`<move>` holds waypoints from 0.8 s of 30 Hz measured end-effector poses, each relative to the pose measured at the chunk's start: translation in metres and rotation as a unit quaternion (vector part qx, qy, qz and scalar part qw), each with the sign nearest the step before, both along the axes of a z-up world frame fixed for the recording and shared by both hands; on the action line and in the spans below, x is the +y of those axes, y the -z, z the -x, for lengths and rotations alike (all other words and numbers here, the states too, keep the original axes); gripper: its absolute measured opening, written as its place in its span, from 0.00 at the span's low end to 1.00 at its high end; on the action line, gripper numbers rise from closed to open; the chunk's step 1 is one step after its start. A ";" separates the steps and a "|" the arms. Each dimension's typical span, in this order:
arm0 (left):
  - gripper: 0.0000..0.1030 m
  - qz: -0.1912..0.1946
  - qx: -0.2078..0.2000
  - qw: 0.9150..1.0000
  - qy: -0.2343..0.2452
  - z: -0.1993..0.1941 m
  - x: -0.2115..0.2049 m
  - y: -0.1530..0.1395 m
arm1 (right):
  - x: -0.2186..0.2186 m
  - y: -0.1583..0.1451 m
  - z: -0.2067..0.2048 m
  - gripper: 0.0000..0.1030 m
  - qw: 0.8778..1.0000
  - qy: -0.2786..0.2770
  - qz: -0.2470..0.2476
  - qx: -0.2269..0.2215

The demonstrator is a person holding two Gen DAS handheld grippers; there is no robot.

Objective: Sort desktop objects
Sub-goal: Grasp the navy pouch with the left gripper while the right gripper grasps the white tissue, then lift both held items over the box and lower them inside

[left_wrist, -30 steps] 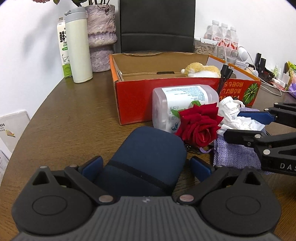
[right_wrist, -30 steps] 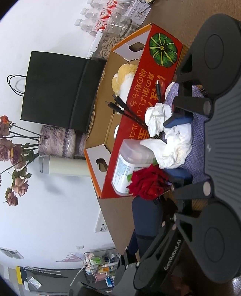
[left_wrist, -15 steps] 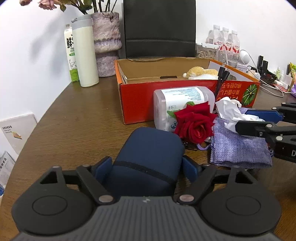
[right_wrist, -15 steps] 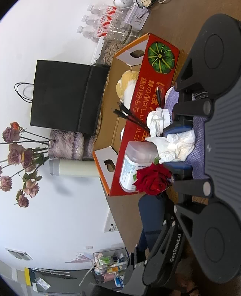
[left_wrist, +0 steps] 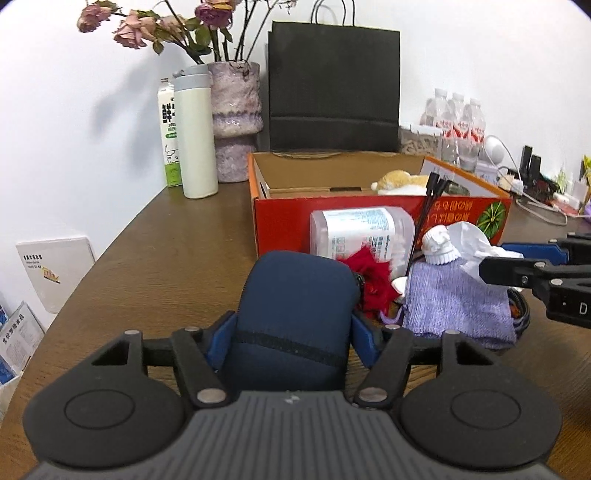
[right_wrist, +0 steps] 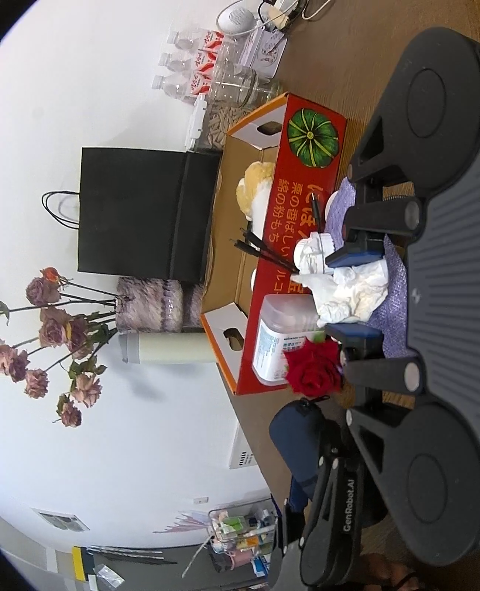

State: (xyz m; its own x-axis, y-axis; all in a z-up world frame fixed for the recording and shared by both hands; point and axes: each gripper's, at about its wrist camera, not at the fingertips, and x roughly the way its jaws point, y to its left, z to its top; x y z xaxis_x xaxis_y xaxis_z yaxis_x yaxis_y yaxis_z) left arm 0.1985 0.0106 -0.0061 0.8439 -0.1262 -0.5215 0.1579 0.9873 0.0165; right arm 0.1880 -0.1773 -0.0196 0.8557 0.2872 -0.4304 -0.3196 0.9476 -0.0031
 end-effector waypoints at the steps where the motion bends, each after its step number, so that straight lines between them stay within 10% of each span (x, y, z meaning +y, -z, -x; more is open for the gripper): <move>1: 0.63 0.002 -0.001 1.000 -0.003 0.001 0.001 -0.001 | -0.001 0.000 0.001 0.30 1.000 0.001 -0.001 -0.001; 24: 0.61 0.058 -0.062 0.996 -0.007 -0.002 -0.002 -0.051 | -0.022 -0.033 -0.003 0.30 0.998 0.018 -0.022 -0.049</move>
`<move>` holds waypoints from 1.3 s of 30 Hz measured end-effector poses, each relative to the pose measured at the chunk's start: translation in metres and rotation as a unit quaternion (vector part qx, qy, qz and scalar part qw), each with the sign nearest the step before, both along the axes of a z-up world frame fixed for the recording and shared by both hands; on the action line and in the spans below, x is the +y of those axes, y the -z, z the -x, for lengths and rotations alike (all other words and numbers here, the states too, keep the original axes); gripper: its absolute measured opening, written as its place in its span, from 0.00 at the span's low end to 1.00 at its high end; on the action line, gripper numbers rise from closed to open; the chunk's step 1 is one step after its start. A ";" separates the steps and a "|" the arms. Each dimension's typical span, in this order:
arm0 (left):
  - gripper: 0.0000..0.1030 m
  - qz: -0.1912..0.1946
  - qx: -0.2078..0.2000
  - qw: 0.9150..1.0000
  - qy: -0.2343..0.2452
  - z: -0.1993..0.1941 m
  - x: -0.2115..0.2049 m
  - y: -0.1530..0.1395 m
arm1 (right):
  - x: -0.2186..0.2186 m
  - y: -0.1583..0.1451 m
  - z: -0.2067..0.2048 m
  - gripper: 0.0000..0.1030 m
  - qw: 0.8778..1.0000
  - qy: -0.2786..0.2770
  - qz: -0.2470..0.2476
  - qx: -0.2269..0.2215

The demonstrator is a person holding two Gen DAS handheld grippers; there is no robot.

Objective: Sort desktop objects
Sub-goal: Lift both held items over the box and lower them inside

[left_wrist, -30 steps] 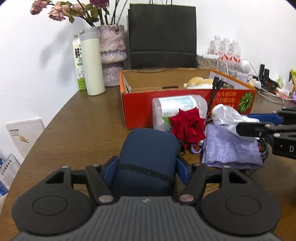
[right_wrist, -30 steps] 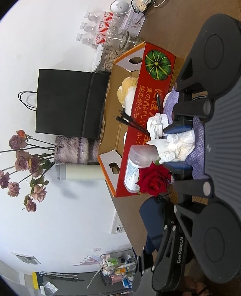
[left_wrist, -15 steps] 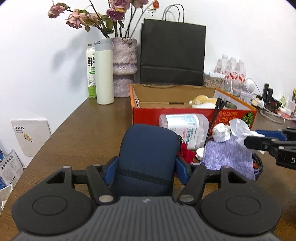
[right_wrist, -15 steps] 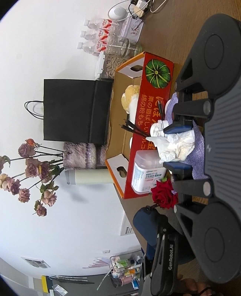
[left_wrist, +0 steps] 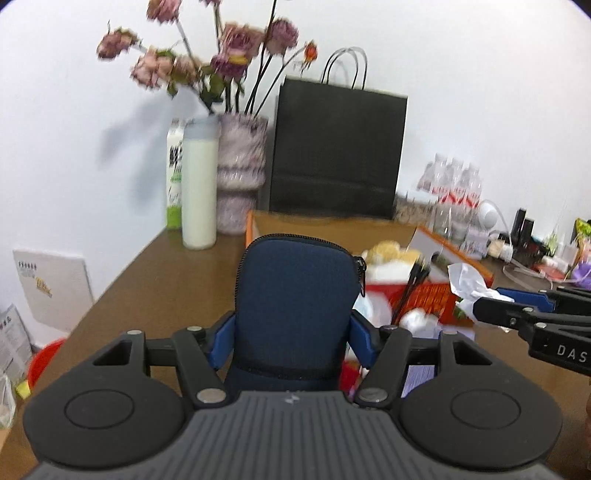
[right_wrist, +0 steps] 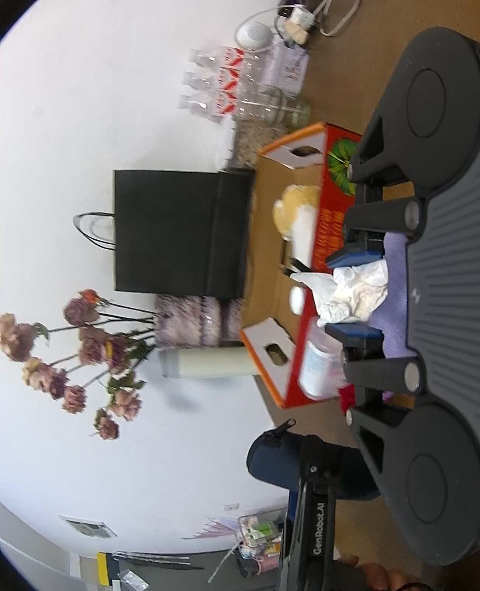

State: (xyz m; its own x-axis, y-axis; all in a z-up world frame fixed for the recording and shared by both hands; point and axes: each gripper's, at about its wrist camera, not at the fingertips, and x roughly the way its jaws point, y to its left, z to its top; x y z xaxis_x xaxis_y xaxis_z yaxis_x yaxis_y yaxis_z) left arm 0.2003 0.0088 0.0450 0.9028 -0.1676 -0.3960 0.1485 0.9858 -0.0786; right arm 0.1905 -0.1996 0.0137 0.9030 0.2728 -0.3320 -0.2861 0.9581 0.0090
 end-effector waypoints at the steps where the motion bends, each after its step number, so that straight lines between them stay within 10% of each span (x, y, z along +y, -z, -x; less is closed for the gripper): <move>1: 0.61 0.000 -0.006 1.000 0.001 -0.002 -0.002 -0.004 | -0.002 -0.003 -0.003 0.30 1.000 0.002 -0.001 -0.005; 15: 0.61 0.042 -0.067 0.997 0.009 -0.068 -0.034 -0.051 | -0.034 -0.028 -0.072 0.30 0.998 0.041 -0.019 -0.046; 39: 0.61 0.063 0.097 0.993 0.016 -0.202 -0.041 0.013 | -0.053 0.033 -0.192 0.30 0.993 0.044 0.005 0.105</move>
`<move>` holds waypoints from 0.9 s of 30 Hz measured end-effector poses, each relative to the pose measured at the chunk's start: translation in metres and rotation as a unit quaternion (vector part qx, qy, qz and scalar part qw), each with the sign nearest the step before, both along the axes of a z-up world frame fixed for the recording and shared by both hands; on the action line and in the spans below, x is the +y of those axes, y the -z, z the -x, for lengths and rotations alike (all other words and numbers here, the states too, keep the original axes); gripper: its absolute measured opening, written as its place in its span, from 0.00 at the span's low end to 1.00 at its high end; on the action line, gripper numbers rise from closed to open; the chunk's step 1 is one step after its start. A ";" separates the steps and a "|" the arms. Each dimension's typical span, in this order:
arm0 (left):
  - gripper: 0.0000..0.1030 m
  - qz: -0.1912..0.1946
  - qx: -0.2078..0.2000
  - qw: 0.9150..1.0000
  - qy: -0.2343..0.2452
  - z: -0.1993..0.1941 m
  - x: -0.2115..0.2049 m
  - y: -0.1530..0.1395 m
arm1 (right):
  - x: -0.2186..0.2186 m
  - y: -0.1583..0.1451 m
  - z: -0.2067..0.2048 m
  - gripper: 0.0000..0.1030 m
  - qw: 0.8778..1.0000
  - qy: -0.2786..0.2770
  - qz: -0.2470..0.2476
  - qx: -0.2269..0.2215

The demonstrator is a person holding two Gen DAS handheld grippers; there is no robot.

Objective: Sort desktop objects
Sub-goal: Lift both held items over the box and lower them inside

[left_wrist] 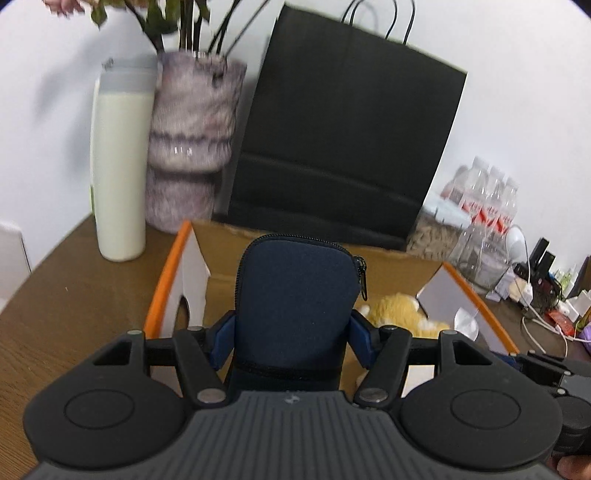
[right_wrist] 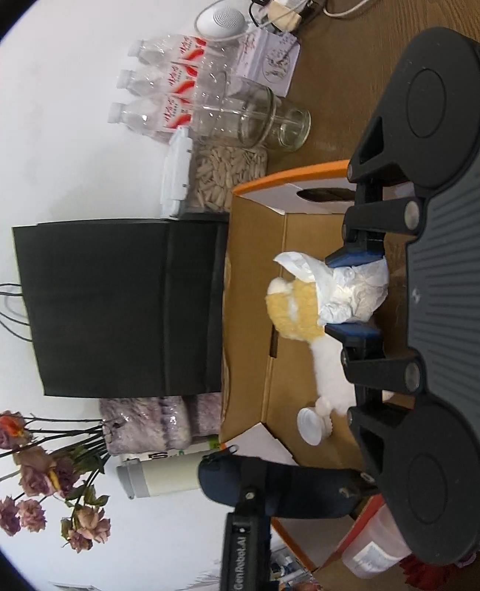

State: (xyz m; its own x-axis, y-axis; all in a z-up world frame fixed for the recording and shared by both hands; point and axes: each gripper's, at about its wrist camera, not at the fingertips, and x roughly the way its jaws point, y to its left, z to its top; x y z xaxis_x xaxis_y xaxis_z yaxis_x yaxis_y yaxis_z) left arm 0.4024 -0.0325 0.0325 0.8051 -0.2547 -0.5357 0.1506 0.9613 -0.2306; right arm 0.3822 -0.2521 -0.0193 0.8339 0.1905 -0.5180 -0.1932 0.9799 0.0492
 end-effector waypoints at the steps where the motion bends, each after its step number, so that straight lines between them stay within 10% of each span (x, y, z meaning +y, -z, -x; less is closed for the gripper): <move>1: 0.61 -0.002 0.004 1.000 0.001 -0.001 -0.001 0.003 | 0.001 0.001 -0.001 0.30 1.000 -0.002 0.001 0.000; 13: 0.61 -0.042 -0.018 0.999 0.015 0.005 -0.014 0.010 | 0.006 0.010 -0.001 0.33 1.000 -0.010 0.006 0.004; 21: 0.70 -0.054 -0.011 0.998 0.012 0.001 -0.015 0.016 | 0.012 0.006 0.008 0.72 0.999 -0.032 0.007 -0.018; 23: 0.86 -0.052 -0.016 0.998 0.012 0.003 -0.015 0.015 | 0.015 0.005 0.012 0.88 0.999 -0.027 0.020 -0.032; 27: 1.00 -0.048 -0.039 0.998 0.007 0.008 -0.015 0.011 | 0.015 0.002 0.014 0.89 0.999 -0.025 0.022 -0.043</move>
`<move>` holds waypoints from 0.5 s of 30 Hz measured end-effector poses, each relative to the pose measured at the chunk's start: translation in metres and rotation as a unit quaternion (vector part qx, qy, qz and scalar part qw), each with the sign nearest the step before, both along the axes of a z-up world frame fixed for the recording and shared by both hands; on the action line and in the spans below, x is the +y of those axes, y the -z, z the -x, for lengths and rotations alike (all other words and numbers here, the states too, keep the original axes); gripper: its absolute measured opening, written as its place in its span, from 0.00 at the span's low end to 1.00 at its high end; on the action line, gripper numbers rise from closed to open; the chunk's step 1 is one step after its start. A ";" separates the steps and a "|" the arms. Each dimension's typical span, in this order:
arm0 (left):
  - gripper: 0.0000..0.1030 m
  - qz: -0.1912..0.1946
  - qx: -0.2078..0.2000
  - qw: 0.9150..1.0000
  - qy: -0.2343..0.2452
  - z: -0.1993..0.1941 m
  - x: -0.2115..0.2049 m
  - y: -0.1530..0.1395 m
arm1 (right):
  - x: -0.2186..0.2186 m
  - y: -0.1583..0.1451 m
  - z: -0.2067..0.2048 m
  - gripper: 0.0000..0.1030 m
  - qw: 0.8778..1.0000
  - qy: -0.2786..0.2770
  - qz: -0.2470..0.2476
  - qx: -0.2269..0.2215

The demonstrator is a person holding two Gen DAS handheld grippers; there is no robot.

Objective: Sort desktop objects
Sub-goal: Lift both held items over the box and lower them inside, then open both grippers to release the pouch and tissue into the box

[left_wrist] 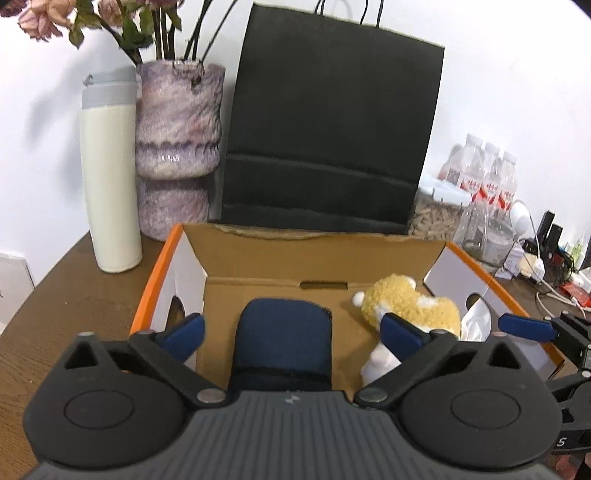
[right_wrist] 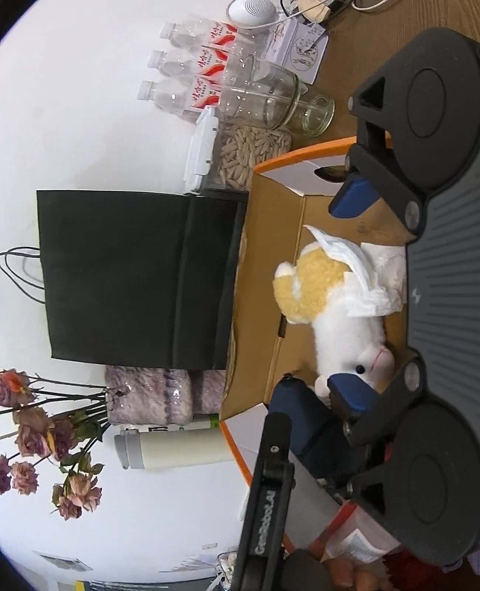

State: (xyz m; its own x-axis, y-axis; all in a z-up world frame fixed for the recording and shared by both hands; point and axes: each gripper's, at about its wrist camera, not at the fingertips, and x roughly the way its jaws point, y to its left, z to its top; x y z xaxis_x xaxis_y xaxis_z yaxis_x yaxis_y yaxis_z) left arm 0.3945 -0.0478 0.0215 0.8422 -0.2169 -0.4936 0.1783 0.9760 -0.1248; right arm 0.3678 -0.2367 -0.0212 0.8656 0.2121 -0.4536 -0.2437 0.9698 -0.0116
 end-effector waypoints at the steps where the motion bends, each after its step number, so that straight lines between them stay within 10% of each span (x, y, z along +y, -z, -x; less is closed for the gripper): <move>1: 1.00 -0.001 -0.003 1.000 -0.001 0.001 0.000 0.000 | -0.001 0.000 0.000 0.89 1.000 0.002 -0.001 0.000; 15: 1.00 -0.007 -0.024 1.000 -0.009 0.012 -0.002 -0.002 | -0.003 -0.003 0.005 1.00 1.000 0.019 -0.006 -0.018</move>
State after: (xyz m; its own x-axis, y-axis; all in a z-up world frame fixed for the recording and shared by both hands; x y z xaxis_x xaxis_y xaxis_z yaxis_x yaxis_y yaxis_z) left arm 0.3825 -0.0493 0.0235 0.8687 -0.1953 -0.4553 0.1670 0.9807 -0.1021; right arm 0.3631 -0.2401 -0.0179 0.8890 0.1846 -0.4191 -0.2072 0.9783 -0.0086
